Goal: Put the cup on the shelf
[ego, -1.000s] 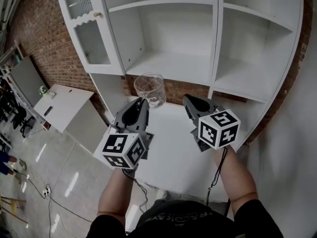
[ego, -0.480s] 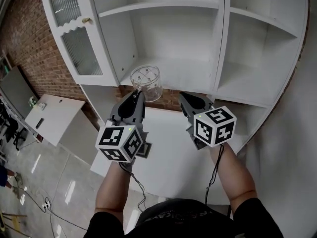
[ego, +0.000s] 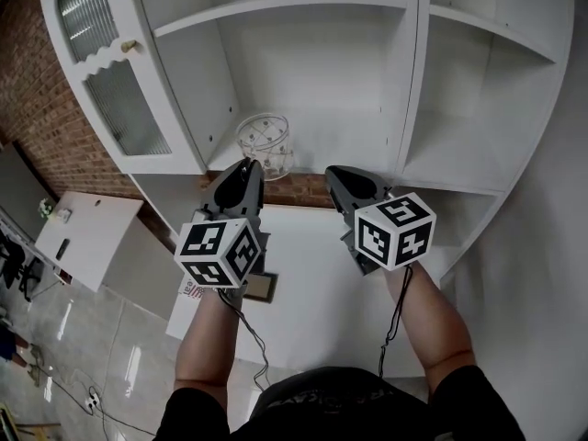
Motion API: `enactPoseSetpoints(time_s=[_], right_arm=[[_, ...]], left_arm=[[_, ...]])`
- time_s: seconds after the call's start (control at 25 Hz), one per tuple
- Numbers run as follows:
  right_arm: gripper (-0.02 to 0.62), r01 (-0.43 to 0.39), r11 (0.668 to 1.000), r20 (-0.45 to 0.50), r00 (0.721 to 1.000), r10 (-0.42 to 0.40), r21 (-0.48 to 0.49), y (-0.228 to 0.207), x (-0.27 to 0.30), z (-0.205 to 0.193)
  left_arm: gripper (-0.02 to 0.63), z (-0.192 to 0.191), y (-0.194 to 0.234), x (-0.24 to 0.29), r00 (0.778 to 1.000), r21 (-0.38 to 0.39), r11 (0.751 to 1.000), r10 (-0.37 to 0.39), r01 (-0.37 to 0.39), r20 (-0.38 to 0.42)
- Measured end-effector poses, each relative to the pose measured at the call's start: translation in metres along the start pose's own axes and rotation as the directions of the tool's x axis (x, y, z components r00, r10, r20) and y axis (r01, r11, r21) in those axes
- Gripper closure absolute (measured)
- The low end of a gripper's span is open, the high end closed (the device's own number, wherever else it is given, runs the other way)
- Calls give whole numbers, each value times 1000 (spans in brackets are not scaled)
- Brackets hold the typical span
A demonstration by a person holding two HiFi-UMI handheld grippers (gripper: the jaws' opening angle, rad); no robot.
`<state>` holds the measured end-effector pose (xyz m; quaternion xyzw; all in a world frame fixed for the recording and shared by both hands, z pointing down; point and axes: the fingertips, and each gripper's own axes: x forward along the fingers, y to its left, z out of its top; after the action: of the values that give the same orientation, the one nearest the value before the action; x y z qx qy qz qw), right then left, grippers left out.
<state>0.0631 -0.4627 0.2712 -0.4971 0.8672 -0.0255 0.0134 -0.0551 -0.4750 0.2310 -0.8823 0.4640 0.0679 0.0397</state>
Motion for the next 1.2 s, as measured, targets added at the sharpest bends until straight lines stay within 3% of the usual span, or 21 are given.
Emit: enactPoseSetpoints(time_s=[0.8, 1.2], right_arm=[[595, 66, 998, -8, 998, -66, 4, -16, 34, -3], [595, 80, 997, -16, 997, -80, 13, -22, 38, -8]], left_arm=[[568, -31, 26, 53, 998, -14, 999, -43, 42, -56], [566, -36, 32, 69, 997, 16, 1000, -23, 24, -71]])
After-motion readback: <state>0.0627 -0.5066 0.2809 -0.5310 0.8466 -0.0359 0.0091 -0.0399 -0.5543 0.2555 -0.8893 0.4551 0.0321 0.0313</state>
